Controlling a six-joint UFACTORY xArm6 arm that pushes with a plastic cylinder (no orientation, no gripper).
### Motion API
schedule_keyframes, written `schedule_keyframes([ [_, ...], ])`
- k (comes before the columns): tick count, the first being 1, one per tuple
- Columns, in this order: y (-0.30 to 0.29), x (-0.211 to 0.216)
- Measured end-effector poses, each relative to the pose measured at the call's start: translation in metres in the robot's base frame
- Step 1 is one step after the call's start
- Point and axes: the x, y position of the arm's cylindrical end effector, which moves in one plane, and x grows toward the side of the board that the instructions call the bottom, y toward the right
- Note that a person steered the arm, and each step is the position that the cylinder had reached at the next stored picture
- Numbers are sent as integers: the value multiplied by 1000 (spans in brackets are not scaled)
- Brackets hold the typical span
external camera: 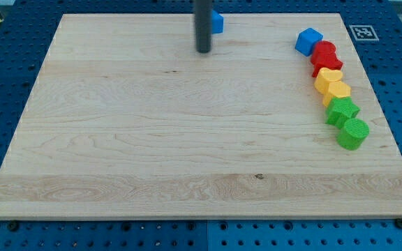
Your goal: Slide the blue triangle left a bit
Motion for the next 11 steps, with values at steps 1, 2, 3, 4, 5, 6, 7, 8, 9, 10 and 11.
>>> schedule_keyframes([
  [1,73,-3],
  [2,68,-43],
  [3,41,-82],
  [4,29,-83],
  [5,29,-78],
  [6,29,-70],
  [7,12,-70],
  [8,-3,-70],
  [9,-3,-82],
  [10,-15,-102],
  [11,-25,-102],
])
